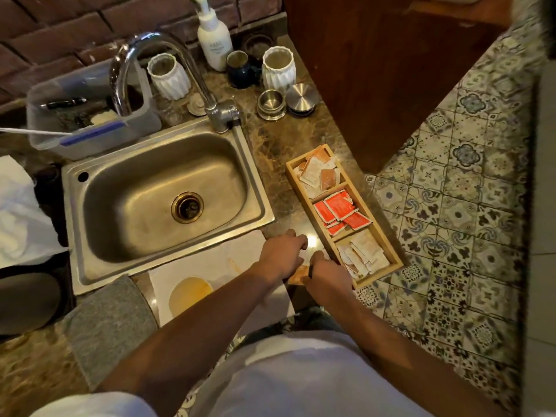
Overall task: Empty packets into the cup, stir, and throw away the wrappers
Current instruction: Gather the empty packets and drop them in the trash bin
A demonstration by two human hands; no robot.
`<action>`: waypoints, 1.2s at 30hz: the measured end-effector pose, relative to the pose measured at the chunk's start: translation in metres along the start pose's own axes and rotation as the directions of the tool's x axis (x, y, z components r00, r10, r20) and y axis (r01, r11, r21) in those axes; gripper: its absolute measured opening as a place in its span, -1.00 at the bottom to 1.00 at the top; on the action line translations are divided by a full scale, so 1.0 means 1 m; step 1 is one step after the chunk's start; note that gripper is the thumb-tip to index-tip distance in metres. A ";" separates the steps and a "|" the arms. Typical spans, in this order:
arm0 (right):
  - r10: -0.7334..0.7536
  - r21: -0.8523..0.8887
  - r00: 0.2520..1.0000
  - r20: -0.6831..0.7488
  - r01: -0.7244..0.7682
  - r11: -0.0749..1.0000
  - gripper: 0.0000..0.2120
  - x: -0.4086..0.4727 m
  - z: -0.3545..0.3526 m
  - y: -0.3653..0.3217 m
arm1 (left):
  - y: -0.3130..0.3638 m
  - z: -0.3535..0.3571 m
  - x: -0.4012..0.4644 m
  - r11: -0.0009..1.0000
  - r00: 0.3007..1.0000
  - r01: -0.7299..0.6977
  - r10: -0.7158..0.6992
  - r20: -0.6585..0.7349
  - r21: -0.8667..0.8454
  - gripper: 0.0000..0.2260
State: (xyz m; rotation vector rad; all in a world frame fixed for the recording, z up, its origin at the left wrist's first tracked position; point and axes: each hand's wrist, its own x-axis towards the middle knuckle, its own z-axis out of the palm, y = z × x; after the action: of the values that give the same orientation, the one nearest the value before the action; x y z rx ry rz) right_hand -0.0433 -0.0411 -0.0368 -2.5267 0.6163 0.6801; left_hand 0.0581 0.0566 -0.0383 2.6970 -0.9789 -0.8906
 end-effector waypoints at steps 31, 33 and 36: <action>0.017 0.632 0.998 0.061 -0.052 0.773 -0.80 -0.001 -0.049 -0.022 | -0.029 -0.056 -0.036 0.807 0.864 0.095 -0.357 -0.354 -0.583 -0.80; -0.012 0.651 1.000 0.024 -0.007 0.759 -0.82 -0.002 -0.058 -0.032 | -0.038 -0.064 -0.047 0.770 0.839 0.083 -0.396 -0.373 -0.632 -0.81; -0.064 0.666 0.997 -0.031 0.068 0.742 -0.83 -0.004 -0.072 -0.050 | -0.051 -0.078 -0.068 0.719 0.795 0.071 -0.460 -0.396 -0.691 -0.82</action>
State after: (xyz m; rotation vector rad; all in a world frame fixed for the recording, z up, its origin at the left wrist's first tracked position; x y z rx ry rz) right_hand 0.0046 -0.0374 0.0362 -1.8578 0.6277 0.3316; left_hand 0.0883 0.1334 0.0421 2.2599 -0.0788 -0.3259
